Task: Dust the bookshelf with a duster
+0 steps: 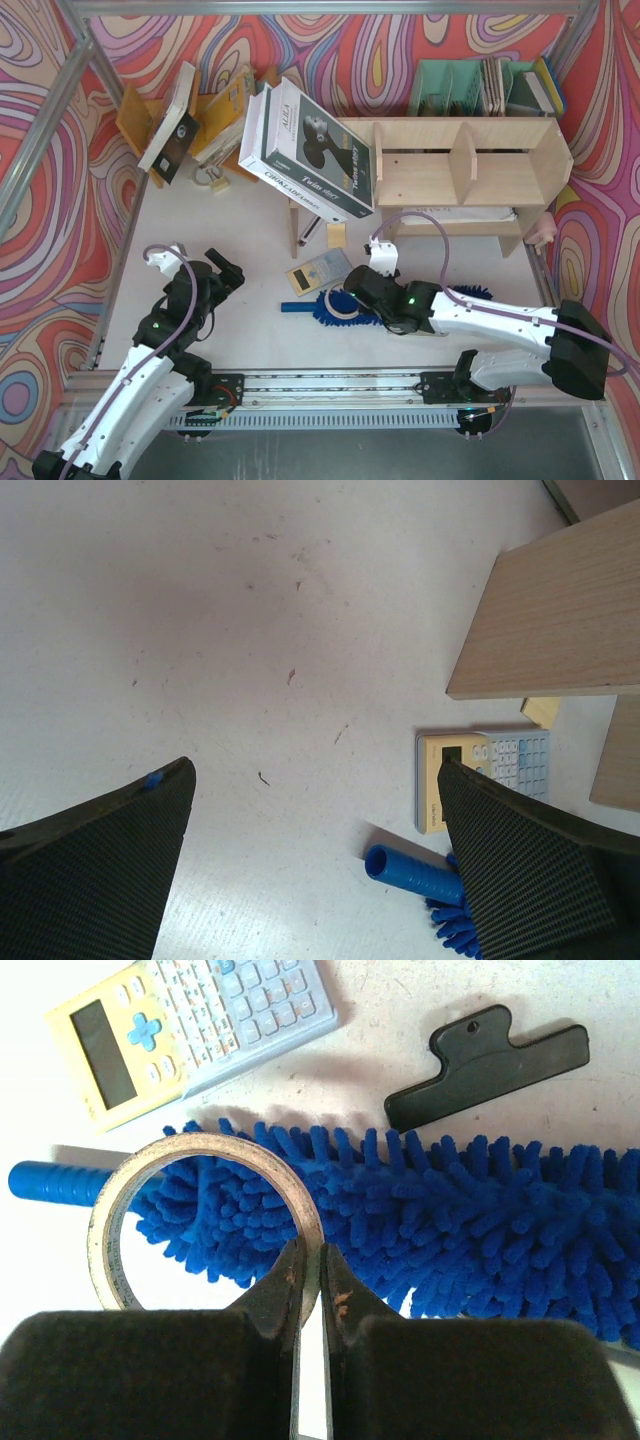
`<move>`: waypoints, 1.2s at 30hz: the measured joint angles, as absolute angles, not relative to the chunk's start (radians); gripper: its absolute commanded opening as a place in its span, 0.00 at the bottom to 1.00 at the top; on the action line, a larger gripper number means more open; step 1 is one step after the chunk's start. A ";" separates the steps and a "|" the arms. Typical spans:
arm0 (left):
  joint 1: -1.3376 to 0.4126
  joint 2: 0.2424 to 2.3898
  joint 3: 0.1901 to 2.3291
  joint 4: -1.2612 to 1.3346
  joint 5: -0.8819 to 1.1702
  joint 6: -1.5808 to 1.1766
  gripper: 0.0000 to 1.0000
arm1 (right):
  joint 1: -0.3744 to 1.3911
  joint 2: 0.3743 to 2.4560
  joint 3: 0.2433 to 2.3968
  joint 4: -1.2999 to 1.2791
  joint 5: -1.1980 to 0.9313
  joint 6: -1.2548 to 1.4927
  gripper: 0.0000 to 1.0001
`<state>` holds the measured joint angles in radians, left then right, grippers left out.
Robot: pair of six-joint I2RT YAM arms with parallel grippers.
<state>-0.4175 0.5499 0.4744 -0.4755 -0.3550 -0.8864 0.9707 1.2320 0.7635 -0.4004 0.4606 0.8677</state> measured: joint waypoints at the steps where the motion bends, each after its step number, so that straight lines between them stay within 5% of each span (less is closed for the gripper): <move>1: -0.418 0.550 0.474 -0.476 -0.355 -0.886 0.98 | 0.979 1.232 0.762 -0.400 0.464 0.863 0.14; 36: -0.418 0.287 0.492 -0.688 -0.612 -0.947 0.98 | 1.225 1.745 1.077 -0.023 0.466 0.617 0.13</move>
